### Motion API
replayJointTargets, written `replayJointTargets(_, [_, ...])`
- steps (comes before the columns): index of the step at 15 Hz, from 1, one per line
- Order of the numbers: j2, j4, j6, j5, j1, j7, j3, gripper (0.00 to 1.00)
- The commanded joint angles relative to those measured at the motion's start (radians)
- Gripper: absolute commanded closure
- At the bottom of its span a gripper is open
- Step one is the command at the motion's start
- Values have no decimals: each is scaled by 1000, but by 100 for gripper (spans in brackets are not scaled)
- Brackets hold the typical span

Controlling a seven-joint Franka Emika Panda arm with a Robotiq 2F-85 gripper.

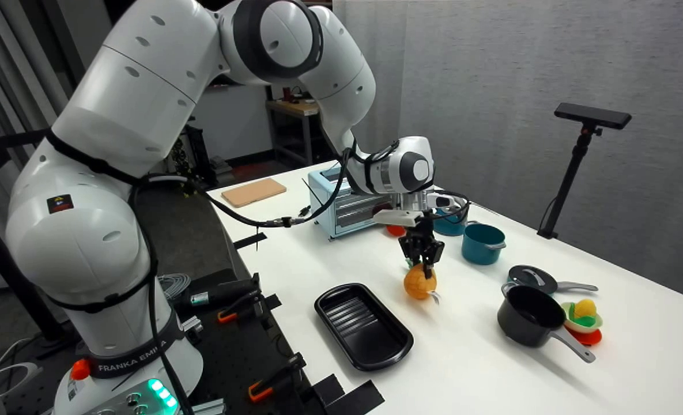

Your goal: Move the pineapple plushy backwards

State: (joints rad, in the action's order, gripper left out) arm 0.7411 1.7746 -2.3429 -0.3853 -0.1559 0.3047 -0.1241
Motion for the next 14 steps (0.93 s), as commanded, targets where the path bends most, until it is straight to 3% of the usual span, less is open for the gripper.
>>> replayJointTargets(1, [-63, 33, -28, 30, -2, 8, -1, 95])
replayJointTargets(14, [-109, -114, 197, 282, 14, 297, -16, 95])
